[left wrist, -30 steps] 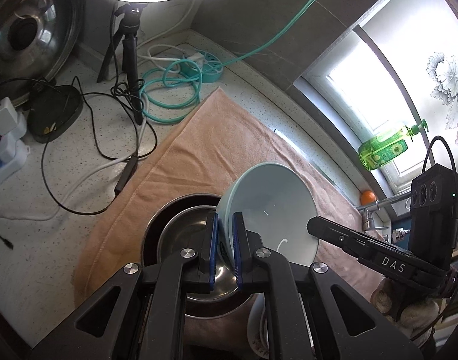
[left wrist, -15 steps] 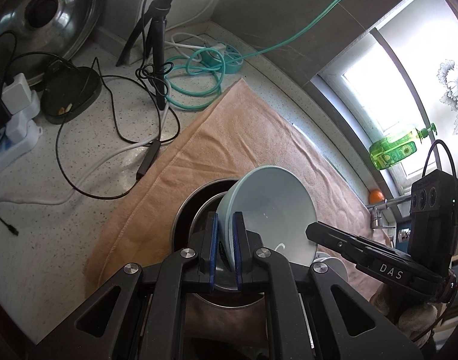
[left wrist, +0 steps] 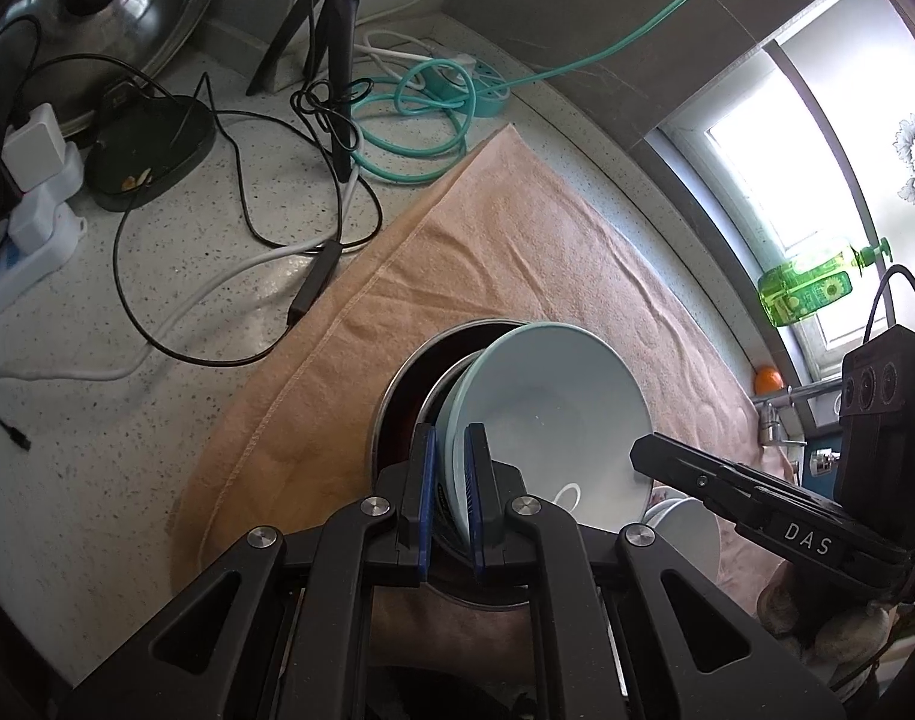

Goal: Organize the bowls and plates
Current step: 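Lower the light blue bowl into the red-bottomed pot with both tools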

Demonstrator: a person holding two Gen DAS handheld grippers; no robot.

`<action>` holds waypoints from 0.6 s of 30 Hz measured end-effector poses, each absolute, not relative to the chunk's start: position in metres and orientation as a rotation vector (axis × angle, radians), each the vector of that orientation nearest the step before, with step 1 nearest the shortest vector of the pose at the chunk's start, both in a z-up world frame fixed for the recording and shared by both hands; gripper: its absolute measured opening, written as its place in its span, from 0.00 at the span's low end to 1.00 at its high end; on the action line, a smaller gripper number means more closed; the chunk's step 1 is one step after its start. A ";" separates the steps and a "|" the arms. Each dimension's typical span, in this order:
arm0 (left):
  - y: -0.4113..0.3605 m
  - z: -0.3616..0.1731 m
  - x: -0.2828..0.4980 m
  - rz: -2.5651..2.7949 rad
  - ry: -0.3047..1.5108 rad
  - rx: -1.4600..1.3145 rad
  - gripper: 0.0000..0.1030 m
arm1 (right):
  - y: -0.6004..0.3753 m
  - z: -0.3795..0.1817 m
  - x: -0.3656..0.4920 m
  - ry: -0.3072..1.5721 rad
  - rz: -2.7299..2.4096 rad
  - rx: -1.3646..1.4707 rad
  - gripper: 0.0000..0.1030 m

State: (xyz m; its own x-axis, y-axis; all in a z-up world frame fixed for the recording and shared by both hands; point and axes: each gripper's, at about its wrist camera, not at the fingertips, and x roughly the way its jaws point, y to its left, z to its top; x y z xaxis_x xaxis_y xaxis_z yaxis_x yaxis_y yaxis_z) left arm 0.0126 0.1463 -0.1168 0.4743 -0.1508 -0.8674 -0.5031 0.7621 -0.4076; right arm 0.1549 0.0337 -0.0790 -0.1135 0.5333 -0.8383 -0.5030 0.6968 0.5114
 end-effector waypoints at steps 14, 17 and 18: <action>0.147 -0.126 0.011 0.236 1.090 -0.708 0.07 | 0.036 -0.091 0.151 1.458 0.866 0.009 0.07; 0.147 -0.127 0.012 0.233 1.092 -0.708 0.07 | 0.036 -0.092 0.151 1.458 0.863 0.012 0.07; 0.147 -0.127 0.012 0.233 1.093 -0.707 0.07 | 0.036 -0.092 0.151 1.458 0.863 0.013 0.07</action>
State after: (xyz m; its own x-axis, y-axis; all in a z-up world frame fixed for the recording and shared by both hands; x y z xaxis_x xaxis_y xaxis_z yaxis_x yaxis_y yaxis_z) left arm 0.0120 0.1472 -0.1273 0.4616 -0.1624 -0.8721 -0.5043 0.7607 -0.4086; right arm 0.1512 0.0358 -0.0919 -0.1227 0.5130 -0.8496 -0.4980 0.7087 0.4998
